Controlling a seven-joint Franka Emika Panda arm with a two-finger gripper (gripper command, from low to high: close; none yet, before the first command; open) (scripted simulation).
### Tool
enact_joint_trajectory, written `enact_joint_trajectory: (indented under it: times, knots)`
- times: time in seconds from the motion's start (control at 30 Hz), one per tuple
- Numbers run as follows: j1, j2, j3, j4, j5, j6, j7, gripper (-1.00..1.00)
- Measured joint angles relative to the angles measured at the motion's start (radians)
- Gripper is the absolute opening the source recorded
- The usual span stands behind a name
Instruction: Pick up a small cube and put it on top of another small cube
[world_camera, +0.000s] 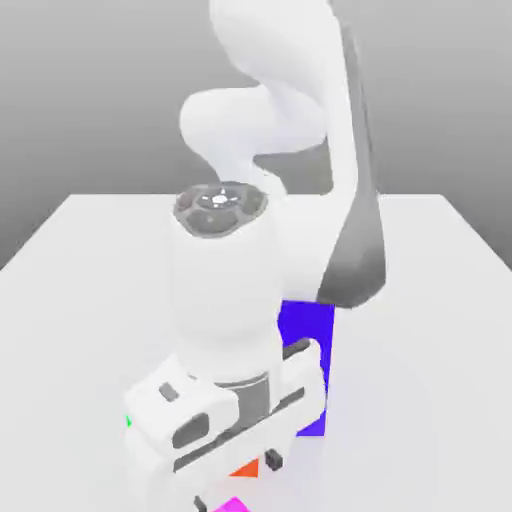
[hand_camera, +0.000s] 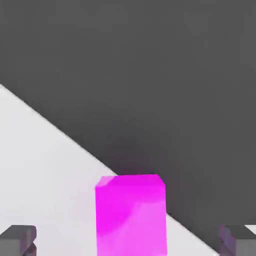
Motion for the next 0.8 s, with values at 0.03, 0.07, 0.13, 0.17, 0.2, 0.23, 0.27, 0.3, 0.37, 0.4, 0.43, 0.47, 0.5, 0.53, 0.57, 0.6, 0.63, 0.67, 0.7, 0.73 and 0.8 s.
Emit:
enact_joint_trajectory:
  times: [0.03,0.07,0.13,0.17,0.2,0.23,0.27,0.3,0.37,0.4,0.43,0.47,0.5,0.53,0.57,0.6,0.63,0.67,0.7,0.73,0.8]
  knots:
    - [-0.010,0.037,0.012,0.008,0.011,0.027,-0.010,0.00]
    - [-0.020,0.074,0.025,0.016,0.022,0.055,-0.020,0.00]
    - [-0.027,0.097,0.033,0.021,0.029,0.072,-0.025,-1.00]
    - [-0.027,0.097,0.033,0.021,0.029,0.071,-0.025,-1.00]
    - [-0.027,0.096,0.033,0.021,0.029,0.071,-0.025,-1.00]
    - [-0.027,0.096,0.034,0.021,0.029,0.070,-0.025,-1.00]
    - [-0.027,0.096,0.034,0.021,0.029,0.069,-0.025,-1.00]
    - [-0.031,0.107,0.038,0.024,0.033,0.078,-0.028,-1.00]
    - [-0.019,0.068,0.023,0.015,0.018,0.048,-0.017,-1.00]
    - [-0.010,0.036,0.012,0.007,0.006,0.024,-0.009,-1.00]
    - [-0.003,0.001,0.001,-0.001,-0.008,-0.002,0.001,-1.00]
    - [0.005,-0.027,-0.008,-0.002,-0.020,-0.031,0.010,-1.00]
    - [0.007,-0.037,-0.014,0.008,-0.032,-0.055,0.006,-1.00]
    - [0.006,-0.047,-0.018,0.008,-0.046,-0.068,-0.011,-1.00]
    - [0.003,-0.056,-0.021,0.007,-0.061,-0.078,-0.033,-1.00]
    - [0.000,-0.064,-0.023,0.005,-0.076,-0.085,-0.059,-1.00]
    - [-0.004,-0.072,-0.026,0.001,-0.091,-0.092,-0.086,-1.00]
    - [-0.008,-0.081,-0.028,-0.002,-0.105,-0.098,-0.114,-1.00]
    - [-0.012,-0.090,-0.030,-0.006,-0.119,-0.104,-0.142,-1.00]
    - [-0.017,-0.099,-0.031,-0.009,-0.133,-0.110,-0.171,-1.00]
    - [-0.026,-0.119,-0.034,-0.017,-0.160,-0.121,-0.230,-1.00]
